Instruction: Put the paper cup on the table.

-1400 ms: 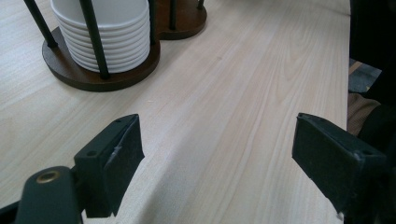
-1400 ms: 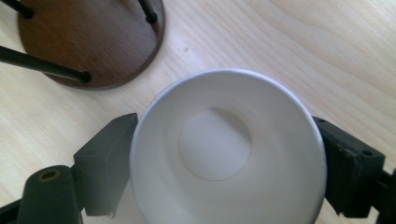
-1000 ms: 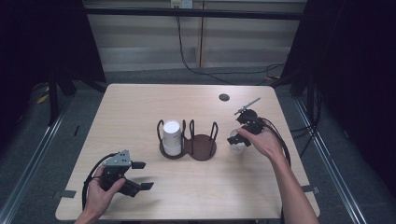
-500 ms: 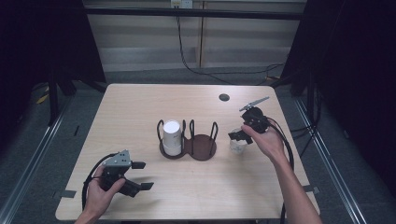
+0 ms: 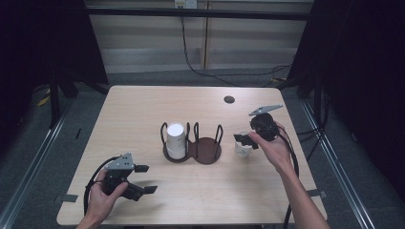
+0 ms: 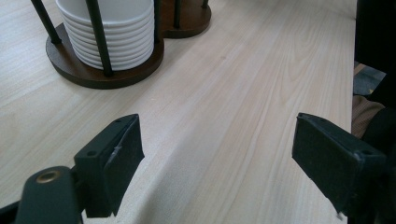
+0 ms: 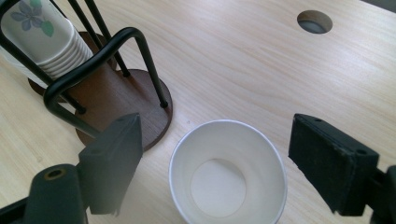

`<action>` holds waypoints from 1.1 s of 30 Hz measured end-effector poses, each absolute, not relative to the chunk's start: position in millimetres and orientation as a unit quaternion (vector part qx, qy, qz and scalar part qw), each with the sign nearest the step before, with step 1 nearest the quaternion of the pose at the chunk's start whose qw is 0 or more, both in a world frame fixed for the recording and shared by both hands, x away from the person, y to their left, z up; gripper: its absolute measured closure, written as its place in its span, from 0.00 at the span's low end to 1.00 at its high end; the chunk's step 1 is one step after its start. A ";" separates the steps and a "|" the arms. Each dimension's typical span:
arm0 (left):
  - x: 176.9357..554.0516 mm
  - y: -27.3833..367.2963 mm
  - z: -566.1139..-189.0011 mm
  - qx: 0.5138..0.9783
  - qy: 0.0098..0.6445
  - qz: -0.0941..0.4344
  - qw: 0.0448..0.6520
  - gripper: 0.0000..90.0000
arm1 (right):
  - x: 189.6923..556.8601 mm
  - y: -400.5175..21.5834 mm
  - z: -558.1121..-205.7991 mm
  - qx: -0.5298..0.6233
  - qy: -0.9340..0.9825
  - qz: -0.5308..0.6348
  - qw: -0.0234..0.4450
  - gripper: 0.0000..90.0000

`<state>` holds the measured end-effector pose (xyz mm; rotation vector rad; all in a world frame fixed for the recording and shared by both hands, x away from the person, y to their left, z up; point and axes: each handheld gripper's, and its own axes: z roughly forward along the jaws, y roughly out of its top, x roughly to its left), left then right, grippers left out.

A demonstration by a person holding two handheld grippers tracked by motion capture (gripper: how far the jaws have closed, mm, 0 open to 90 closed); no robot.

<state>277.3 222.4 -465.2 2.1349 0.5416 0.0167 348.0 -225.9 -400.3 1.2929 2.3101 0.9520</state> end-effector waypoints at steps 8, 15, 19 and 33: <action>277.0 221.3 -465.8 0.864 0.220 0.006 0.453 0.18 | 330.3 -228.3 -404.7 0.454 0.787 0.379 0.180 0.19; 276.8 221.4 -465.6 0.864 0.217 0.006 0.453 0.18 | 312.1 -225.1 -410.3 0.440 0.773 0.419 0.180 0.19; 276.4 220.5 -465.9 0.863 0.220 0.005 0.455 0.18 | 301.3 -220.5 -412.8 0.435 0.770 0.430 0.181 0.20; 277.0 219.5 -466.7 0.857 0.229 0.007 0.462 0.18 | 270.1 -199.6 -421.7 0.409 0.764 0.469 0.170 0.22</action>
